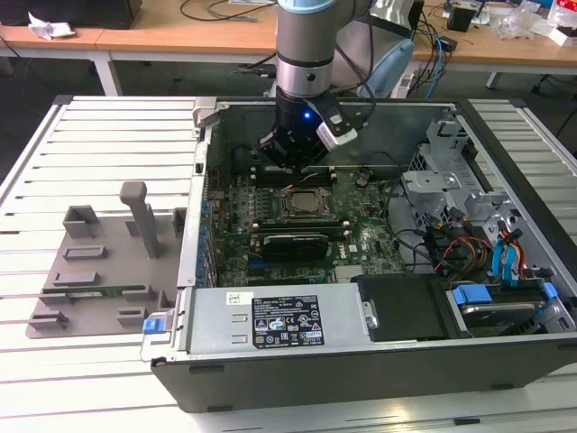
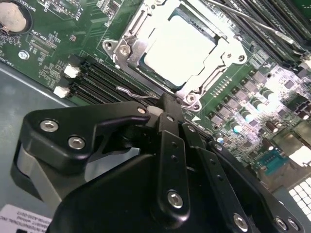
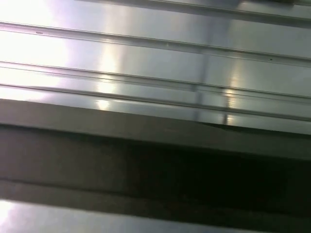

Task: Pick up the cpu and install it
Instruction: 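Install the first cpu locking lever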

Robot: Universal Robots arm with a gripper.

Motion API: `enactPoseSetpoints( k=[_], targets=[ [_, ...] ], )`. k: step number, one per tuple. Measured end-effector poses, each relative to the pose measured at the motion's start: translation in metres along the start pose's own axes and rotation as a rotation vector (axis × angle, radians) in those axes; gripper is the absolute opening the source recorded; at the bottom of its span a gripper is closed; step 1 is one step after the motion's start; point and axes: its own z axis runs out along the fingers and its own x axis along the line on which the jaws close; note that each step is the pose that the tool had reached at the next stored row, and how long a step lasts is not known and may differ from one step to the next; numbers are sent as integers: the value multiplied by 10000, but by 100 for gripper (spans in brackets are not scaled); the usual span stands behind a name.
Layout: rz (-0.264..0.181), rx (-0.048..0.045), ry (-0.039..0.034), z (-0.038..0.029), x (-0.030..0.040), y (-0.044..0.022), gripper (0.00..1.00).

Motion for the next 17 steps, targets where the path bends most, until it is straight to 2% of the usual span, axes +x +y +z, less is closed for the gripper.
enactPoseSetpoints(
  k=[6, 14, 17],
  targets=[
    [0, 36, 7, 51, -74, -1, 11],
    [-1, 166, 33, 142, -256, -8, 11],
    [-1, 194, 36, 158, -286, -5, 11]
  ],
)
